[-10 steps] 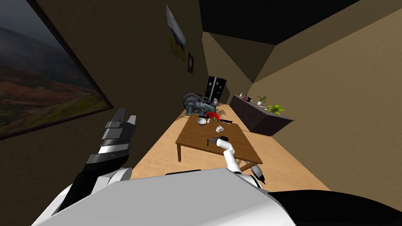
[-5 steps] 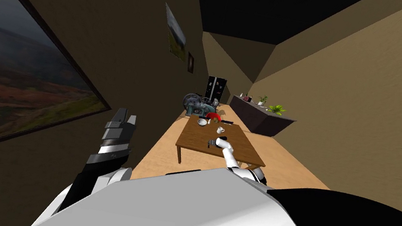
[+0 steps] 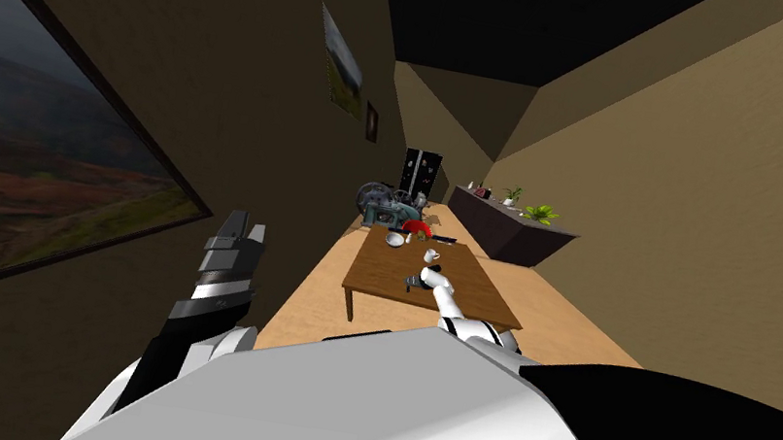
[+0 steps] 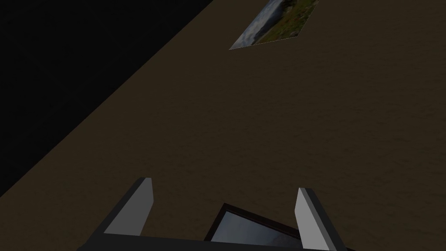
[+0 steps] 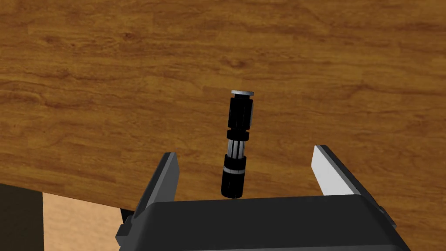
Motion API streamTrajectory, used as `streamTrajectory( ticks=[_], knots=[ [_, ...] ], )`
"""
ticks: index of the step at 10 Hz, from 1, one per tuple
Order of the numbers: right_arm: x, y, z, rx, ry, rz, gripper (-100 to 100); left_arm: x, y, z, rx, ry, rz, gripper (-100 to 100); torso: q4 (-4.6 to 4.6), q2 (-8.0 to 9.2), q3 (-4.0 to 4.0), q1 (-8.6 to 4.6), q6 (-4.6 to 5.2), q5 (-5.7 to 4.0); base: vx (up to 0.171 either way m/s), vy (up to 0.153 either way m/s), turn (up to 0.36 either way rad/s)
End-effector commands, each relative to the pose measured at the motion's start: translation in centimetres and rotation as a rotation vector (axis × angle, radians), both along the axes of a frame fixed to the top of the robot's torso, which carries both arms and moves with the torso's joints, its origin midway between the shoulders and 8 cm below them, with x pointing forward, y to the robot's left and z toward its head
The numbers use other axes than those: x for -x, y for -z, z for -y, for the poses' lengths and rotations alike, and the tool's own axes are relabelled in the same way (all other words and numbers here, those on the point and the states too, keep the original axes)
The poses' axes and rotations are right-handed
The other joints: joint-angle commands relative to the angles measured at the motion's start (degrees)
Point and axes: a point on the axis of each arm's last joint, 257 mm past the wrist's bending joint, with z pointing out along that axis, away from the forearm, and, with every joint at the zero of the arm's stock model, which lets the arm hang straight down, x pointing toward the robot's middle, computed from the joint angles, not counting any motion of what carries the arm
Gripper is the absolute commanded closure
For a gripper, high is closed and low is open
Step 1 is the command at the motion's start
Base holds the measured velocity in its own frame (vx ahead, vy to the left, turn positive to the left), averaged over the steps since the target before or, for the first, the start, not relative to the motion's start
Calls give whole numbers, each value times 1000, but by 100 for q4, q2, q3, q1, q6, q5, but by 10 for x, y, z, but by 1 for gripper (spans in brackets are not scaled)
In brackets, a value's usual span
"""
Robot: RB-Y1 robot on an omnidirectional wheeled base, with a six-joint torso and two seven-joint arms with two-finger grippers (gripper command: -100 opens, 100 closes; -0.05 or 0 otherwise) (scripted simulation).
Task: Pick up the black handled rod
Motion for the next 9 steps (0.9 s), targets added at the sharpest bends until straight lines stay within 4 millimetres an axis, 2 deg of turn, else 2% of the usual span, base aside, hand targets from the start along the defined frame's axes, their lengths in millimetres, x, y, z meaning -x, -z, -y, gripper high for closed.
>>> streamTrajectory(
  ticks=[1,5,6,7,8,9],
  knots=[
    [12,6,-3,-42,40,-64,-100,0,0,0,0,0,0,0,0,0,0,0,0,0,70,24,-1],
    [30,11,-1,-101,116,-169,-100,0,0,0,0,0,0,0,1,6,3,-4,1,-1,51,7,0],
    [27,11,-2,-92,102,-151,-100,0,0,0,0,0,0,0,1,8,4,-7,1,-1,19,-3,1],
    [28,11,-2,-95,106,-156,0,0,0,0,0,0,0,0,3,15,8,-7,1,-2,0,0,0],
    [35,20,-5,-94,101,-155,-100,0,0,0,0,0,0,0,4,22,12,-6,1,-1,44,0,-30],
    [40,27,-8,-94,98,-155,-100,0,0,0,0,0,0,0,2,13,7,-6,2,-2,79,-4,-43]
  ],
)
